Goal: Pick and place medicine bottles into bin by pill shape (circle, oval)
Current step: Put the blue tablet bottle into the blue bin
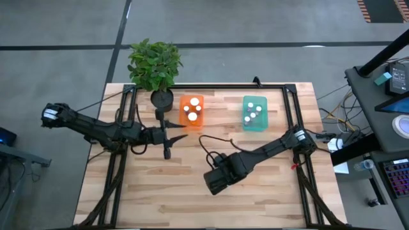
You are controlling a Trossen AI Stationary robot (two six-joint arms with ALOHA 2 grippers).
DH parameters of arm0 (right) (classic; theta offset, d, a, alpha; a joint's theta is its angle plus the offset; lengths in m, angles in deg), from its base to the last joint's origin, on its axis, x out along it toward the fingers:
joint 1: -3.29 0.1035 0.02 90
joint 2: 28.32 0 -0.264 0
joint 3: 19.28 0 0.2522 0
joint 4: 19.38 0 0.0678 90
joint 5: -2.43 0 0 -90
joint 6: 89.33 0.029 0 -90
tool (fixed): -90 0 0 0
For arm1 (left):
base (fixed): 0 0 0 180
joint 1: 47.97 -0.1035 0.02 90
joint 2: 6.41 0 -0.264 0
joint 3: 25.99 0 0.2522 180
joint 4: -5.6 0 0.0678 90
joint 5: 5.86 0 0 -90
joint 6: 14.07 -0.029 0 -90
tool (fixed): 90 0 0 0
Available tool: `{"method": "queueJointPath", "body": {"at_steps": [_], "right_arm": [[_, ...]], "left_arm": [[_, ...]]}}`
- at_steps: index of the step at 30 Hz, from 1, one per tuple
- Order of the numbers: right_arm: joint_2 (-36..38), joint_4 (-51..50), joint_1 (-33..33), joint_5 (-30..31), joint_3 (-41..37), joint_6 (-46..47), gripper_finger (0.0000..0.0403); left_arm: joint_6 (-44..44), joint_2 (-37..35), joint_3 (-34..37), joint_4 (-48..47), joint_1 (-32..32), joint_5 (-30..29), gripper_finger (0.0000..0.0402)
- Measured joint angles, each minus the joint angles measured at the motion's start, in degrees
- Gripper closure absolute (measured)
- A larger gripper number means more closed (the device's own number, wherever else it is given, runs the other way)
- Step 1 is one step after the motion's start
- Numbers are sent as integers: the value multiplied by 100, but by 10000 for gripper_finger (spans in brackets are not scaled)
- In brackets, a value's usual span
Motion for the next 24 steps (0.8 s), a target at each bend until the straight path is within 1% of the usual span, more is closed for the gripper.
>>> {"method": "queueJointPath", "body": {"at_steps": [3, 6, 10, 13, 19, 24], "right_arm": [[0, 85, 33, -33, -378, 122, 220], [0, 259, 65, -46, -672, 240, 220], [0, 578, 78, -52, -912, 286, 219], [0, 800, 74, -44, -1071, 343, 206], [0, 1119, 56, 2, -1359, 413, 169], [0, 1462, 46, 2, -1646, 488, 152]], "left_arm": [[14, 153, 0, 354, 2, 439, 269], [9, 378, -1, 640, 0, 679, 269], [-7, 658, -20, 1004, 0, 703, 269], [-55, 797, -24, 1151, -3, 702, 269], [-174, 800, -21, 1147, -2, 692, 269], [-180, 794, -21, 1146, -2, 686, 269]]}}
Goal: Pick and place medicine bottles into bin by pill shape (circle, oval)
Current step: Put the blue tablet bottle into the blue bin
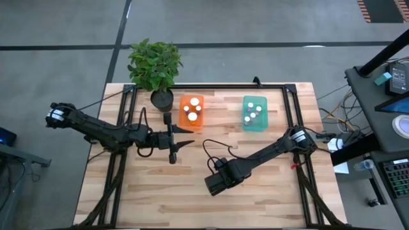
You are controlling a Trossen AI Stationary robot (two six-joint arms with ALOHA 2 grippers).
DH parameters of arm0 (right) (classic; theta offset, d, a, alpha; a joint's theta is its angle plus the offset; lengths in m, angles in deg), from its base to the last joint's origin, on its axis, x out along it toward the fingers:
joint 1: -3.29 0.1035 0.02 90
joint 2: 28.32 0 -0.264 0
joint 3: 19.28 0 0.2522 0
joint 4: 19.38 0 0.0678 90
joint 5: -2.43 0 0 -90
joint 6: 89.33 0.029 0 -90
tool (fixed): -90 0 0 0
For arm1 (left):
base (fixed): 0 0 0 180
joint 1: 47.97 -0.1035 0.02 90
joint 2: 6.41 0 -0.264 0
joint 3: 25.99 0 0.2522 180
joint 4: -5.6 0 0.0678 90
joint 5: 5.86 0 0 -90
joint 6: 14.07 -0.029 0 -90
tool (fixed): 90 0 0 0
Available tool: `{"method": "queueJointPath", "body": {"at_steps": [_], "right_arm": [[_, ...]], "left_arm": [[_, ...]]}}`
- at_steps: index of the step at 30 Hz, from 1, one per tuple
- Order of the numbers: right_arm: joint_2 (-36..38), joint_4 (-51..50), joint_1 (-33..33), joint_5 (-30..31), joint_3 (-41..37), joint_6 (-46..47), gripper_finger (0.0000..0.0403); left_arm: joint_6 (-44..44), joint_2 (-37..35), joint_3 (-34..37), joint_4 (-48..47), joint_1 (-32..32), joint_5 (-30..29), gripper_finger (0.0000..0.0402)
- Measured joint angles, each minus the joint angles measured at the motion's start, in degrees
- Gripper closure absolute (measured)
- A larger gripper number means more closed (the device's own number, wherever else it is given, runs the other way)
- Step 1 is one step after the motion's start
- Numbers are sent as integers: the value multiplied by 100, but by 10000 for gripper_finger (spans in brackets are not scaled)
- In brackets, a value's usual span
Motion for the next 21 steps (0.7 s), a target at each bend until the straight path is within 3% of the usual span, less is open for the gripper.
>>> {"method": "queueJointPath", "body": {"at_steps": [8, 21], "right_arm": [[0, 341, -26, 11, -276, 36, 168], [0, 552, -48, 92, -445, 12, 238]], "left_arm": [[-8, 0, 1, -1, 0, -11, 269], [-16, -4, 4, -3, 2, -13, 269]]}}
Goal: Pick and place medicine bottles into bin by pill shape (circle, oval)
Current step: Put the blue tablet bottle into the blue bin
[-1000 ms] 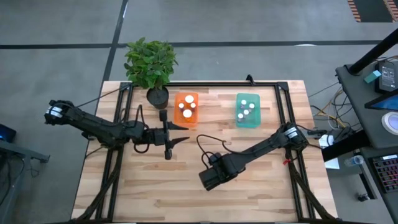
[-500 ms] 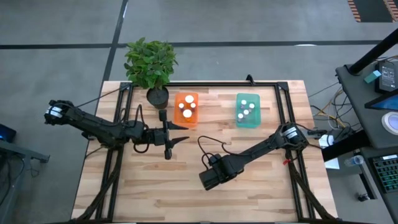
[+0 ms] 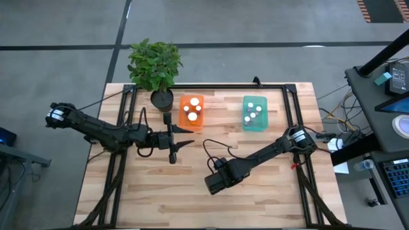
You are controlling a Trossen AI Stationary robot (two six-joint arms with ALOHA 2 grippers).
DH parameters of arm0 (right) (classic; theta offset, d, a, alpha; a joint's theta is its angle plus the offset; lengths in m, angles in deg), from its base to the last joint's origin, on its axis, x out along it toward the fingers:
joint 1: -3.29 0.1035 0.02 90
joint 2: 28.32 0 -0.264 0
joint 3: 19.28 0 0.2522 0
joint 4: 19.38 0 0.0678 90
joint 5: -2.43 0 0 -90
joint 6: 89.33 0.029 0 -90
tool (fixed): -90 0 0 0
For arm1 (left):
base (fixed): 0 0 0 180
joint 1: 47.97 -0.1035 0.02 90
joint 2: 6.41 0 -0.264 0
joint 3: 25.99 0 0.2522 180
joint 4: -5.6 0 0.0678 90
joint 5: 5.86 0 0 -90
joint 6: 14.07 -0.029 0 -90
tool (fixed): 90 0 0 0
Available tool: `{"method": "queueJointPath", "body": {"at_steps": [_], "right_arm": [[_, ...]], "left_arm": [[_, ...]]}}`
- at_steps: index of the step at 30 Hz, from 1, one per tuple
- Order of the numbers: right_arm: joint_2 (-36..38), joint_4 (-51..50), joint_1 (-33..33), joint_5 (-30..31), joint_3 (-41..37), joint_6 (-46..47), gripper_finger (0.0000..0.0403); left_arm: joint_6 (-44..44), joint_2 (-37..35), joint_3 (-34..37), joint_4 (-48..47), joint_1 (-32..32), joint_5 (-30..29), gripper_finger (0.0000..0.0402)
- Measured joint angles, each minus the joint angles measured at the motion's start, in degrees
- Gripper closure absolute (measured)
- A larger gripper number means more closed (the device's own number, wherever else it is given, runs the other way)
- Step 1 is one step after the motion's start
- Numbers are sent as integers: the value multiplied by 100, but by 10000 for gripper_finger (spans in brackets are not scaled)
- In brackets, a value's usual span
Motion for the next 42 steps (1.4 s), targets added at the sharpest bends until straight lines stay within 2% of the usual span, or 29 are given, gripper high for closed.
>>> {"method": "queueJointPath", "body": {"at_steps": [9, 17, 24, 35, 42], "right_arm": [[0, 28, 0, 0, 0, -11, 295], [0, 24, -4, -48, 0, -22, 281], [9, -275, -50, -151, 286, -314, 290], [11, -1439, -374, -54, 1219, -1260, 289], [11, -2582, -831, 321, 1876, -2255, 287]], "left_arm": [[0, 0, 0, 0, -2, 0, 269], [0, 0, 0, 0, -2, 0, 269], [0, 0, 2, 0, -2, 0, 269], [0, 0, 2, 0, -2, 0, 269], [2, 0, 2, 2, -2, -2, 269]]}}
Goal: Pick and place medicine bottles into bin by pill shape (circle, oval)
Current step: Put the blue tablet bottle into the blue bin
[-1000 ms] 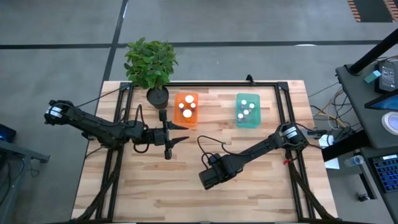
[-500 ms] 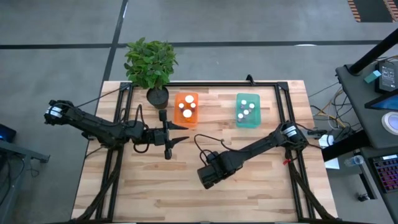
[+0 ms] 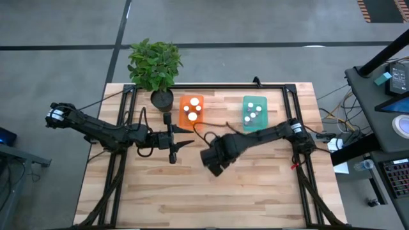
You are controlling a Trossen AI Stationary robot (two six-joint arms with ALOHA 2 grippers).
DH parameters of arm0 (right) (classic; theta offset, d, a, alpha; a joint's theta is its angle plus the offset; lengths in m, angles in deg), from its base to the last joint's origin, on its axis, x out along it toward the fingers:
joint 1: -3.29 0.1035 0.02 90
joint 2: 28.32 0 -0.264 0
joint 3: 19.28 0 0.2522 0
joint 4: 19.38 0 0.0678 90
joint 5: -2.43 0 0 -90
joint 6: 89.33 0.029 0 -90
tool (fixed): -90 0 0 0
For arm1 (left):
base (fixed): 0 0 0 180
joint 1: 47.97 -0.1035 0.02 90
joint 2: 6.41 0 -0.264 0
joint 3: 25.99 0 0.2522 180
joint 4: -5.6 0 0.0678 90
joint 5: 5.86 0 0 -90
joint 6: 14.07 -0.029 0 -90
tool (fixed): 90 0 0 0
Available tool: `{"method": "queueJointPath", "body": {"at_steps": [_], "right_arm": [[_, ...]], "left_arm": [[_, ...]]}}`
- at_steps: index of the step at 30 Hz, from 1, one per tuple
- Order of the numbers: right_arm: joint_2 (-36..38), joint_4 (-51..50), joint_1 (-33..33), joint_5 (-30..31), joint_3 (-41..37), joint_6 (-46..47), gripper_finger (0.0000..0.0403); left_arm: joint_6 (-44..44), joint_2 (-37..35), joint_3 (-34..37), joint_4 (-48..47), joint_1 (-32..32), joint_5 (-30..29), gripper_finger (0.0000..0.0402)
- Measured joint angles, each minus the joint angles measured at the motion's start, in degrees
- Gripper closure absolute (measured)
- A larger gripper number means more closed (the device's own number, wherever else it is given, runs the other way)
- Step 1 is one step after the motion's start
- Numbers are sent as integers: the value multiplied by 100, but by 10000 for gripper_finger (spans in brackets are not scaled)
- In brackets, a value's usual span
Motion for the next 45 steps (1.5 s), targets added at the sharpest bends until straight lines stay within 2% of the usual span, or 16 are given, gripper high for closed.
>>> {"method": "queueJointPath", "body": {"at_steps": [3, 9, 18, 34, 45], "right_arm": [[4, -370, -262, 290, 220, -577, 288], [127, -342, -832, 523, 369, -1774, 290], [932, -348, -1660, 780, -197, -2470, 290], [2423, -43, -2863, 740, -2371, -3055, 291], [3253, 927, -3854, 358, -3956, -3501, 291]], "left_arm": [[0, 0, 0, 0, 0, 0, 269], [0, -2, 0, -2, 0, 1, 269], [0, -2, 0, 0, 0, 0, 269], [-9, -2, 0, -2, 0, 0, 269], [-13, -2, 0, -4, 0, 0, 269]]}}
